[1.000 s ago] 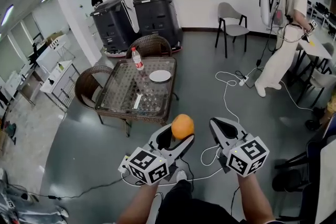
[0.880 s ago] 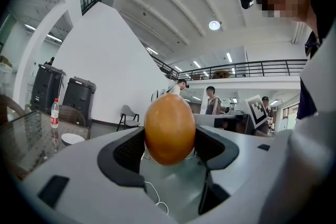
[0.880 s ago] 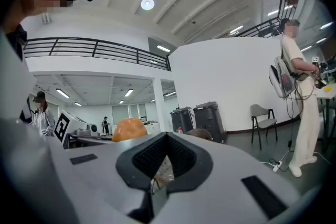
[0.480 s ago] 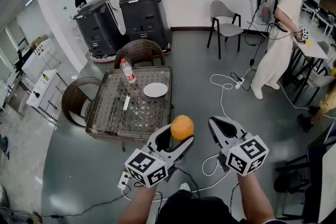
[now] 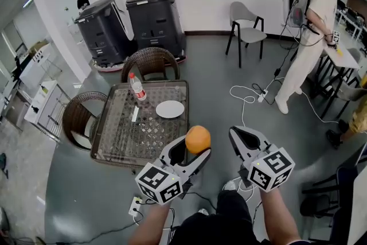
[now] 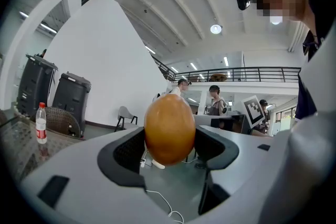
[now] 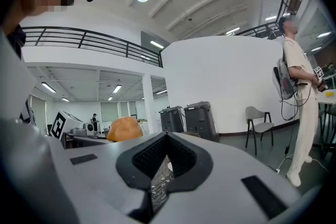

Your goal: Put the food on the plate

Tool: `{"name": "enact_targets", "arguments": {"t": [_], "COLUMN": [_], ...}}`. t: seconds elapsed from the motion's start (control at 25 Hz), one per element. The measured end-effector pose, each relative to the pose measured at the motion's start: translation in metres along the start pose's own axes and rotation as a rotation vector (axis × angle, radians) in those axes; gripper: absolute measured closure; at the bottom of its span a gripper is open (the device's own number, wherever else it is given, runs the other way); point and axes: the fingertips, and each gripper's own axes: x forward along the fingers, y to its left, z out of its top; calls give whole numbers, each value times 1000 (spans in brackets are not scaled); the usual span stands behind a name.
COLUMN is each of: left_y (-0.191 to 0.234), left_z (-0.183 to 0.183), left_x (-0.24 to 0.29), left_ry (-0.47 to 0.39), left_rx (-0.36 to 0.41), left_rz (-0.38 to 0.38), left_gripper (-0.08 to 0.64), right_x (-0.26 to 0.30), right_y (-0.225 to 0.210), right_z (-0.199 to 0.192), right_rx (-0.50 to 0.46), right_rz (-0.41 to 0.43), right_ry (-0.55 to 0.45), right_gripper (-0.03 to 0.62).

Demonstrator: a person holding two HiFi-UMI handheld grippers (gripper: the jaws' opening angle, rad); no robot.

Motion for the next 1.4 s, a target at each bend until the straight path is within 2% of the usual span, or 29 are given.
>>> {"name": "enact_targets", "arguments": {"t": [0.28, 0.64, 0.92, 1.12, 1.4], "left_y": [42, 103, 140, 174, 233], "left_z": [13, 40, 51, 54, 33], "left_x": [39, 128, 184, 196, 167], "left_ry": [-14, -1, -8, 0, 86], "left_rx": [13, 36, 34, 32, 14], "left_rz": [60, 170, 282, 387, 586], "left_gripper": [261, 261, 261, 261, 261], "right_x": [50, 123, 171, 210, 260], "right_y": [-40, -138, -198, -212, -187], "right_z": [13, 45, 54, 54, 33], "right_rx": [-10, 27, 39, 43, 48], "right_rz": [62, 170, 275, 366, 500], "right_ry": [-15, -61, -32, -3, 57], "right_gripper": [588, 588, 588, 588, 588]}}
